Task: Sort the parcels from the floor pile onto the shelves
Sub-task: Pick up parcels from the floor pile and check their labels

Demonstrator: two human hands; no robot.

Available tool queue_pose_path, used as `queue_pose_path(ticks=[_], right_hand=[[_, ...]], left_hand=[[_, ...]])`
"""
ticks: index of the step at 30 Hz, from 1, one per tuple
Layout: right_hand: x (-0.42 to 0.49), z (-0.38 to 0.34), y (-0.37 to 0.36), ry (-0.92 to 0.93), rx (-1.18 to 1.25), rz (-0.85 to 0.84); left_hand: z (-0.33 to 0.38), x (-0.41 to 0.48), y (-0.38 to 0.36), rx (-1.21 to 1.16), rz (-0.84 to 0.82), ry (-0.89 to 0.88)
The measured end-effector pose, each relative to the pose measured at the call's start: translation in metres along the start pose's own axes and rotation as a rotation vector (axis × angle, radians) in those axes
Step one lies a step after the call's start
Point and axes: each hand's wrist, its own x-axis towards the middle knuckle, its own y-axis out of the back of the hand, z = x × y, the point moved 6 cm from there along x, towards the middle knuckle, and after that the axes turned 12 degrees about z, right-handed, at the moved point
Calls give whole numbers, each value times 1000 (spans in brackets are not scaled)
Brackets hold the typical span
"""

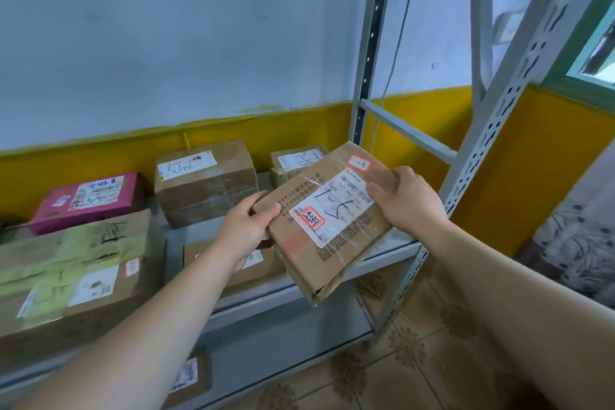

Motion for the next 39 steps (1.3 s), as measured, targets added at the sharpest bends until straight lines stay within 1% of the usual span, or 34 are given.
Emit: queue_pose_path(ticks=[2, 4, 6, 7, 11, 13, 16, 20, 22, 25, 26, 28, 30, 34, 39], right_hand=[[7, 2, -7, 38, -73, -33], [13, 4, -18, 90, -123, -103], [18, 10, -31, 115, -143, -179], [21, 16, -36, 110, -147, -206], [36, 42, -54, 43, -141, -270], [40, 49, -62, 53, -155, -297], [40, 54, -74, 93, -161, -319], [46, 63, -86, 91, -172, -349], [51, 60, -86, 140, -217, -341], [54, 44, -89, 333, -280, -322], [53, 40, -92, 379, -294, -332], [53, 38, -100, 418, -323, -361], [55, 39, -106, 421, -336, -370], [69, 34, -112, 415, -334, -365], [79, 30, -116, 402, -313, -393]], left_hand=[[-12, 6, -10, -68, 71, 56], [-22, 11, -19, -113, 210, 118], [-25, 12, -30, -95, 316, 147], [-24, 11, -38, -74, 322, 142], [-31, 6, -68, -72, 232, 110], [-42, 3, -78, -77, 177, 127], [-58, 3, -88, 12, 105, 138], [-60, 12, -99, 85, 53, 144], [-57, 17, -103, 190, 40, 119], [-52, 15, -102, 400, 69, 1], [-51, 10, -104, 479, 54, -50], [-50, 2, -111, 609, -10, -135], [-51, -2, -117, 690, -34, -151], [-48, 15, -119, 726, -13, -164], [-47, 28, -115, 717, -18, -173]])
